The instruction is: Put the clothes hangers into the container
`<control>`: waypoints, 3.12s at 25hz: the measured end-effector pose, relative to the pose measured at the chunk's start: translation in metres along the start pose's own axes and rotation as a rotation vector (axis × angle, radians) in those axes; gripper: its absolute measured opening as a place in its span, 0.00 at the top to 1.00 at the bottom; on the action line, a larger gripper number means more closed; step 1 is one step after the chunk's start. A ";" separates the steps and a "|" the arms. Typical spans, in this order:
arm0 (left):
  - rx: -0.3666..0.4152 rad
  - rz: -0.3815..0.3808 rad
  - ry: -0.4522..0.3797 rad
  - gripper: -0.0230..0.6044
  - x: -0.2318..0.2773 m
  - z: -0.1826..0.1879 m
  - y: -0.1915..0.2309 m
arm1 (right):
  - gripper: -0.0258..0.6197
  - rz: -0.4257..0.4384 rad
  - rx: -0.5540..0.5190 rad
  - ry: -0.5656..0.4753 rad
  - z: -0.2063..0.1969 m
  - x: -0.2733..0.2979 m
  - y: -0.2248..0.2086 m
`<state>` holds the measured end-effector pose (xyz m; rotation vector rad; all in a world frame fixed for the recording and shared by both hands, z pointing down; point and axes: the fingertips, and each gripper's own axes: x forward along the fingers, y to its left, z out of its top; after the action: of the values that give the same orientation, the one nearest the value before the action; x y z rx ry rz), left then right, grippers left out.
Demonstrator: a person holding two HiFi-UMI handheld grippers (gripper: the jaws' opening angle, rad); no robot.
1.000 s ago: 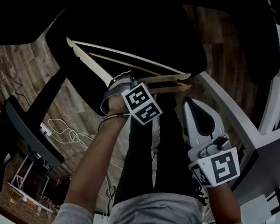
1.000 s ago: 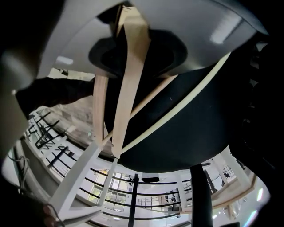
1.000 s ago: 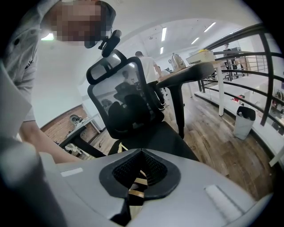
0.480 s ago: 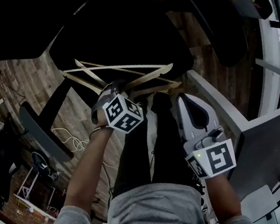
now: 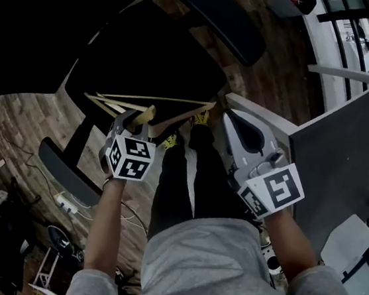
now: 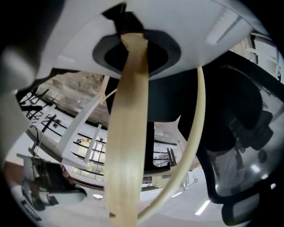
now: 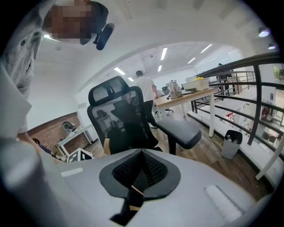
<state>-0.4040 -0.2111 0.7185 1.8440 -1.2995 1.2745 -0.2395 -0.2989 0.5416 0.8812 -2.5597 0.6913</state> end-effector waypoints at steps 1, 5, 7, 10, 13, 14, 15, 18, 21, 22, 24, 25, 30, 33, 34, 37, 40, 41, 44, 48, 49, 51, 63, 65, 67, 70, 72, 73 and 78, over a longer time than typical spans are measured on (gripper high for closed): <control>-0.006 0.007 -0.013 0.87 -0.009 0.003 0.002 | 0.96 -0.008 0.003 -0.006 0.005 -0.007 0.001; -0.049 0.024 -0.085 0.88 -0.042 0.021 0.010 | 0.96 -0.052 -0.007 -0.041 0.028 -0.032 0.001; -0.073 0.045 -0.124 0.88 -0.058 0.028 0.018 | 0.96 -0.068 -0.019 -0.070 0.039 -0.041 0.003; -0.116 0.080 -0.184 0.89 -0.086 0.036 0.032 | 0.96 -0.085 -0.033 -0.109 0.054 -0.056 0.012; -0.161 0.094 -0.261 0.89 -0.118 0.049 0.042 | 0.96 -0.102 -0.046 -0.131 0.067 -0.073 0.022; -0.170 0.100 -0.289 0.89 -0.129 0.054 0.045 | 0.96 -0.109 -0.056 -0.139 0.070 -0.079 0.026; -0.175 0.108 -0.315 0.90 -0.140 0.058 0.047 | 0.96 -0.116 -0.068 -0.147 0.073 -0.085 0.029; -0.163 0.144 -0.379 0.91 -0.170 0.070 0.053 | 0.96 -0.135 -0.089 -0.175 0.083 -0.102 0.037; -0.132 0.185 -0.443 0.95 -0.201 0.079 0.061 | 0.96 -0.150 -0.105 -0.204 0.094 -0.117 0.046; -0.125 0.188 -0.465 0.96 -0.211 0.083 0.063 | 0.96 -0.156 -0.111 -0.216 0.098 -0.122 0.049; -0.116 0.178 -0.500 0.96 -0.227 0.091 0.064 | 0.96 -0.171 -0.122 -0.240 0.106 -0.132 0.054; -0.113 0.168 -0.517 0.96 -0.234 0.095 0.063 | 0.96 -0.181 -0.128 -0.250 0.110 -0.138 0.056; -0.128 0.082 -0.608 0.96 -0.269 0.117 0.050 | 0.96 -0.243 -0.144 -0.301 0.122 -0.176 0.067; -0.084 0.037 -0.640 0.96 -0.281 0.130 0.033 | 0.96 -0.298 -0.153 -0.328 0.122 -0.205 0.069; -0.068 0.016 -0.649 0.95 -0.285 0.135 0.028 | 0.96 -0.321 -0.153 -0.338 0.122 -0.216 0.069; -0.047 -0.059 -0.689 0.95 -0.299 0.153 0.009 | 0.96 -0.392 -0.145 -0.366 0.122 -0.251 0.067; -0.040 -0.132 -0.732 0.95 -0.310 0.171 -0.013 | 0.96 -0.461 -0.145 -0.387 0.119 -0.286 0.064; -0.028 -0.155 -0.744 0.95 -0.313 0.178 -0.021 | 0.96 -0.485 -0.147 -0.394 0.118 -0.297 0.063; 0.031 -0.219 -0.774 0.95 -0.318 0.199 -0.050 | 0.96 -0.559 -0.150 -0.416 0.114 -0.331 0.057; 0.115 -0.305 -0.836 0.95 -0.339 0.229 -0.099 | 0.96 -0.657 -0.149 -0.437 0.102 -0.379 0.051; 0.134 -0.326 -0.853 0.96 -0.344 0.238 -0.112 | 0.96 -0.678 -0.150 -0.444 0.099 -0.391 0.048; 0.170 -0.367 -0.885 0.96 -0.355 0.253 -0.139 | 0.96 -0.718 -0.148 -0.458 0.091 -0.414 0.042; 0.372 -0.625 -1.014 0.96 -0.424 0.321 -0.382 | 0.96 -0.975 -0.075 -0.536 -0.006 -0.611 0.010; 0.375 -0.670 -1.027 0.95 -0.441 0.326 -0.423 | 0.96 -0.996 -0.058 -0.553 -0.025 -0.644 0.007; 0.379 -0.733 -1.054 0.95 -0.460 0.330 -0.467 | 0.96 -1.028 -0.041 -0.572 -0.048 -0.679 0.003; 0.437 -0.800 -1.118 0.95 -0.490 0.342 -0.540 | 0.96 -1.080 -0.017 -0.611 -0.082 -0.734 -0.004; 0.482 -0.827 -1.151 0.95 -0.509 0.352 -0.588 | 0.96 -1.106 0.003 -0.634 -0.102 -0.768 -0.009; 0.504 -0.837 -1.168 0.95 -0.519 0.355 -0.610 | 0.96 -1.119 0.014 -0.644 -0.111 -0.784 -0.010; 0.594 -0.917 -1.257 0.95 -0.570 0.372 -0.717 | 0.96 -1.170 0.067 -0.682 -0.157 -0.853 -0.019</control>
<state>0.3488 -0.0124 0.1094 3.2780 -0.2399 -0.1555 0.4353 0.1802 0.2821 2.5980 -1.8608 0.0839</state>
